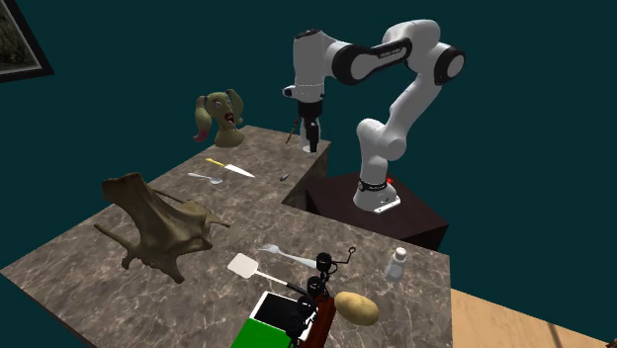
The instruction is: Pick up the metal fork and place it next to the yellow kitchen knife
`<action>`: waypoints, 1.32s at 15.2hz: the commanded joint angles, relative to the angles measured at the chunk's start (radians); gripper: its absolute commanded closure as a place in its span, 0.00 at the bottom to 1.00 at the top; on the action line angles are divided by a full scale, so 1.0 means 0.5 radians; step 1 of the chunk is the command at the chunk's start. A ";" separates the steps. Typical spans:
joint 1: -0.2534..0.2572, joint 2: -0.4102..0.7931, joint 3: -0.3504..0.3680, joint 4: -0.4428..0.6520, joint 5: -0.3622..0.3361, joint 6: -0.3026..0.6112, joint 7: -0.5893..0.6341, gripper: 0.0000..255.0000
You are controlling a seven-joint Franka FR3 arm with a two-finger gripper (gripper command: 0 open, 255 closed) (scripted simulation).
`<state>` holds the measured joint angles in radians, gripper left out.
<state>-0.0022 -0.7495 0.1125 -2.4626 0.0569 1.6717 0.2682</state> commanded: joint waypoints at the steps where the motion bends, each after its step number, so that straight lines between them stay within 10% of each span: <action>1: 0.010 0.075 0.084 -0.028 0.075 0.095 0.146 0.00; 11: 0.014 0.646 0.465 0.075 0.305 0.553 0.798 0.00; 20: -0.012 1.351 0.720 0.409 0.230 0.924 1.420 0.00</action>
<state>-0.0103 -0.1149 0.4592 -2.2698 0.1794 2.1047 0.9377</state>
